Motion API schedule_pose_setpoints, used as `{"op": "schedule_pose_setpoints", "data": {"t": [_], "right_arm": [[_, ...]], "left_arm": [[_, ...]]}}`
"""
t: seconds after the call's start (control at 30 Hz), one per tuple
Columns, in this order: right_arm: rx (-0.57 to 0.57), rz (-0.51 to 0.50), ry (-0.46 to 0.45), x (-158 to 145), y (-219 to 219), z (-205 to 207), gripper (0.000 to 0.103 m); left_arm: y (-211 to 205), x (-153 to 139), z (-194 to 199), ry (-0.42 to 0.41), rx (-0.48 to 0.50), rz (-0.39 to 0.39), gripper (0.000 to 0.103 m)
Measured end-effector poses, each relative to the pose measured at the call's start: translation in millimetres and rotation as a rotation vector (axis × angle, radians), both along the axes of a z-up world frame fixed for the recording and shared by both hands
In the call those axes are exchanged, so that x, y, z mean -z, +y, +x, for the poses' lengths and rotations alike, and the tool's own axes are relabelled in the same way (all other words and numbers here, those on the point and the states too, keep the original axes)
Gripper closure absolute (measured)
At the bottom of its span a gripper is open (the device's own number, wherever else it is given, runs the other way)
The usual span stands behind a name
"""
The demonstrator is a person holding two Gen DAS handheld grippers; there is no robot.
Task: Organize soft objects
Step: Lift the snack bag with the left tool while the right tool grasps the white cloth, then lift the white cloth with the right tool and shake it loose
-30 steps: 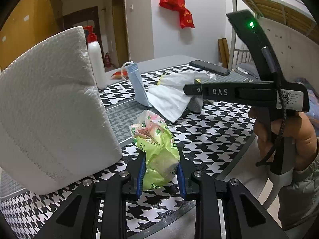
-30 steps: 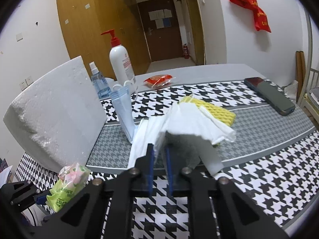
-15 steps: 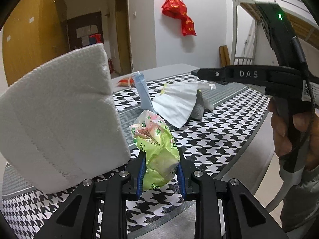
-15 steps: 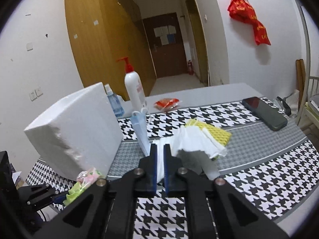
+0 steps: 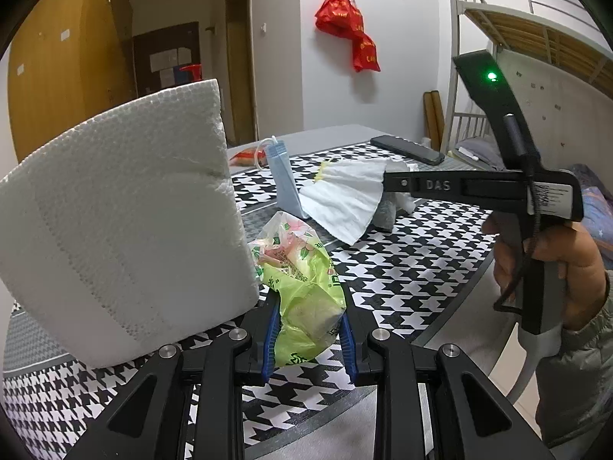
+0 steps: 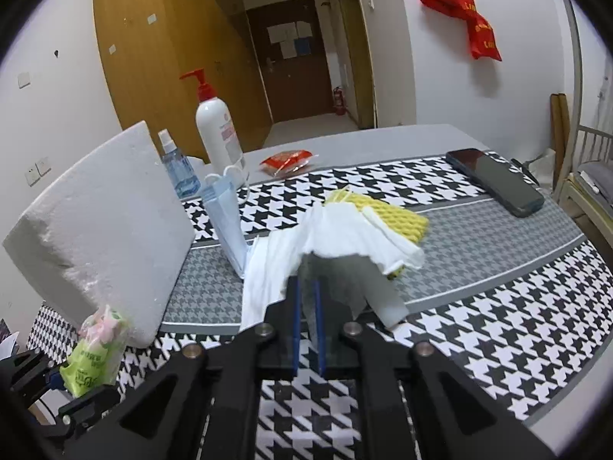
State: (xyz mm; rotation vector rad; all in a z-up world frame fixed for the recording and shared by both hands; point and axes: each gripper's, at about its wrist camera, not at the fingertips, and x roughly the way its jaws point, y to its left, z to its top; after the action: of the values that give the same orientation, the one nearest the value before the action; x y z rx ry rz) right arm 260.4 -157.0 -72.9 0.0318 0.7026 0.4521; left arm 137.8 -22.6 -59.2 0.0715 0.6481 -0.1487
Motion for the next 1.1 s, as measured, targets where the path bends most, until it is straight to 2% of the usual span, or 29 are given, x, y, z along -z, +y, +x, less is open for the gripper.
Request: {"op": "schedule_pose_setpoints", "data": {"t": [0.07,0.13,0.37,0.57,0.8,0.9,1.0,1.07,1.1], "right_arm": [[0.000,0.005,0.003,1,1,3,0.053],[0.003,0.019,-0.008,1,0,3,0.041],[-0.033,0.037,-0.006,1,3,1,0.041],[0.024,-0.102,-0.096,-5,11,-10,0.041],[-0.037,-0.009,-0.018,-3,11,6,0.041],[-0.027,0.012,0.007,0,11,16,0.042],[-0.041,0.022,0.027,2,14,21,0.060],[-0.044,0.009,0.024,2,17,21,0.081],[-0.046,0.001,0.017,2,19,21,0.084]], "left_arm": [[0,1,2,0.004,-0.002,-0.001,0.074],[0,3,3,0.006,0.001,0.000,0.074],[-2,7,8,0.013,0.013,-0.003,0.074],[-3,9,10,0.020,0.023,-0.006,0.074],[-5,11,12,0.019,0.025,-0.012,0.074],[-1,10,13,0.019,0.021,-0.015,0.074],[1,10,12,0.016,0.015,-0.016,0.074],[1,10,11,0.014,0.014,-0.017,0.074],[2,9,10,0.013,0.011,-0.017,0.074]]}}
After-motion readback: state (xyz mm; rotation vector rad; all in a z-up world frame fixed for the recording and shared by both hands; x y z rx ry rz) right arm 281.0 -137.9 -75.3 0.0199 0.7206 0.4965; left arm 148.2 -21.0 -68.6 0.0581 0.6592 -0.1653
